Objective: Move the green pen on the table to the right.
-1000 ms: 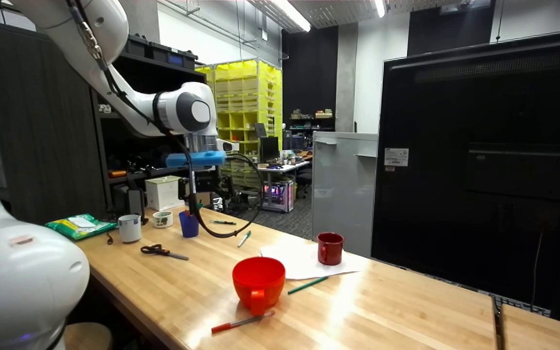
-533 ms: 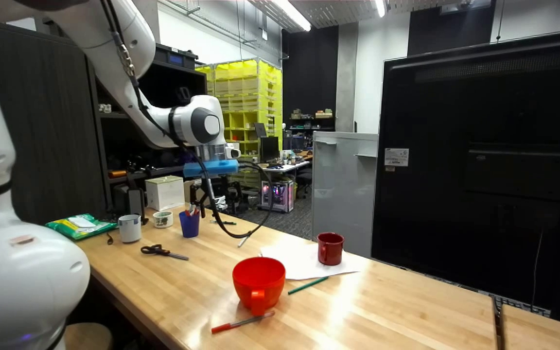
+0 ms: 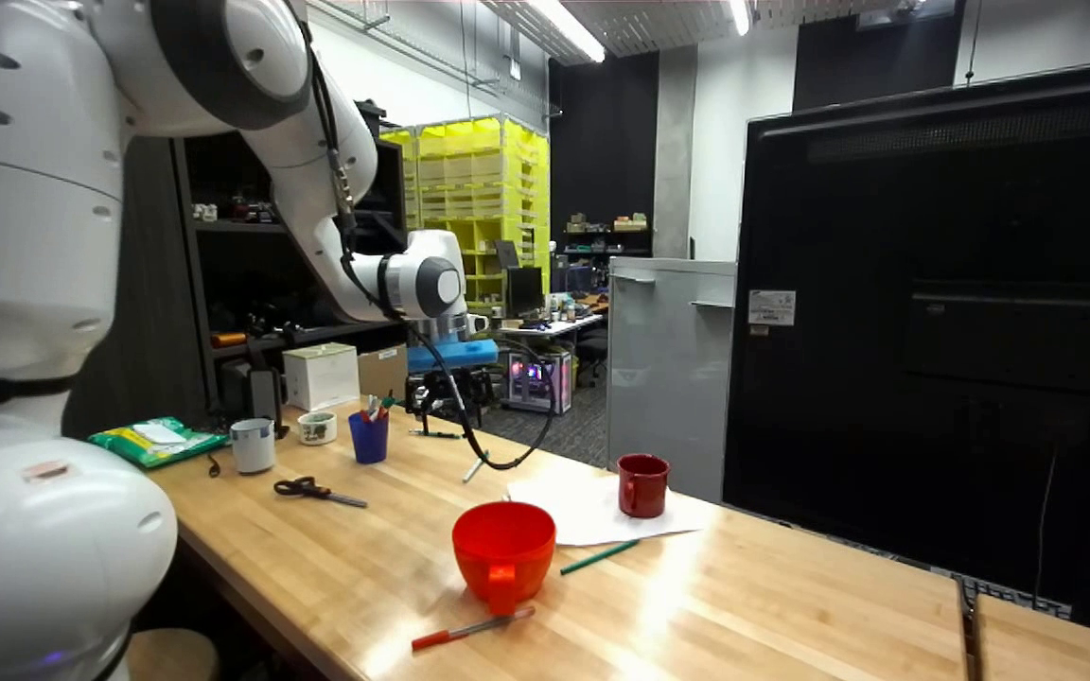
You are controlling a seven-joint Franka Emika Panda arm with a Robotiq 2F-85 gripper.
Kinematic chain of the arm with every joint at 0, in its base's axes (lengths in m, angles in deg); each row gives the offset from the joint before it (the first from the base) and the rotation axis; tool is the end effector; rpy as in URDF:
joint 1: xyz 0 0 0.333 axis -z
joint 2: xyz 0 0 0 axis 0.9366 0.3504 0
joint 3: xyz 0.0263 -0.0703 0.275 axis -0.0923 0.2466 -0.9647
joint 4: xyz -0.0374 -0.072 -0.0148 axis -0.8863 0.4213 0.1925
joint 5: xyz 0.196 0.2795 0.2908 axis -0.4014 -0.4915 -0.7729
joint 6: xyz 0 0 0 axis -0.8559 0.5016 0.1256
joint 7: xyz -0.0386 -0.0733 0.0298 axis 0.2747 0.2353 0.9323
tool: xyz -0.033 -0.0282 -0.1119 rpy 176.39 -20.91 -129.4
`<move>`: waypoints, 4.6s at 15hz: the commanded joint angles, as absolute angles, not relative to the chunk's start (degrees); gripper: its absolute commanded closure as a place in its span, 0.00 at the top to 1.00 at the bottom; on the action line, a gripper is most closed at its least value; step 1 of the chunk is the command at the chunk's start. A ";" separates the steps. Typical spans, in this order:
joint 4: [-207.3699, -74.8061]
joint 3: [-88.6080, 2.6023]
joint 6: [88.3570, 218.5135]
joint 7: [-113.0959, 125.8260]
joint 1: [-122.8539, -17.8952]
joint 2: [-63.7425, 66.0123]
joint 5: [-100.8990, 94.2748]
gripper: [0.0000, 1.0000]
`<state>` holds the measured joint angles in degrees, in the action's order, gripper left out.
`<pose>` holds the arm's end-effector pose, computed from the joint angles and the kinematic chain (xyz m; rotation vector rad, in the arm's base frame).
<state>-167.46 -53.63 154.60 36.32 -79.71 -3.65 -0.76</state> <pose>0.5994 0.1800 0.2616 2.8419 1.2002 0.1395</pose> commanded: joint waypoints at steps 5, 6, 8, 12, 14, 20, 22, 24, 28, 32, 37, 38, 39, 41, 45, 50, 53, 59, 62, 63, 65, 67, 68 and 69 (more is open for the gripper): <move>-152.63 -56.54 153.55 37.11 -77.84 9.60 -0.98 1.00; -151.18 -56.71 153.42 37.08 -77.78 10.93 -0.88 1.00; -148.55 -56.68 153.45 36.02 -77.83 13.53 -0.85 1.00; -144.59 -56.06 153.76 32.82 -78.43 18.24 -0.49 1.00; -143.09 -55.79 153.53 31.31 -78.73 20.20 -0.22 1.00; -140.19 -54.30 153.52 25.79 -80.19 24.24 1.14 1.00; -139.92 -53.61 153.57 23.57 -80.73 24.91 2.00 1.00; -139.70 -53.07 153.29 21.81 -81.18 25.29 2.90 0.75; -139.44 -52.97 153.03 20.08 -81.19 25.41 2.97 0.46; -139.07 -53.22 152.45 19.16 -81.15 25.41 2.59 0.17; -139.79 -53.75 153.09 19.30 -80.67 24.28 2.02 0.03; -139.98 -53.84 152.99 19.44 -80.59 23.79 1.99 0.03; -140.43 -53.82 152.90 19.61 -80.50 22.76 2.15 0.03; -141.51 -53.87 152.77 19.97 -80.18 20.37 2.27 0.03; -144.71 -54.54 150.99 21.60 -79.12 12.94 1.70 0.03; -141.99 -54.72 147.01 22.58 -79.08 11.56 1.28 0.11; -142.07 -54.68 147.27 22.56 -79.09 11.86 1.29 0.11; -141.74 -54.65 148.00 22.57 -79.11 13.28 1.29 0.11; -141.09 -54.87 147.49 22.50 -78.74 12.94 0.35 0.03; -141.02 -54.77 147.20 22.28 -78.63 12.30 0.23 0.03; -140.73 -54.71 146.66 22.10 -78.17 11.01 -0.41 0.03; -140.17 -54.21 145.99 21.09 -77.61 9.68 -0.89 0.03; -139.87 -54.12 145.81 20.81 -77.14 9.13 -1.33 0.03; -139.84 -53.73 145.44 20.06 -76.59 7.92 -1.72 0.03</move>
<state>-139.41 -54.32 147.60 21.55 -77.73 11.69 -0.16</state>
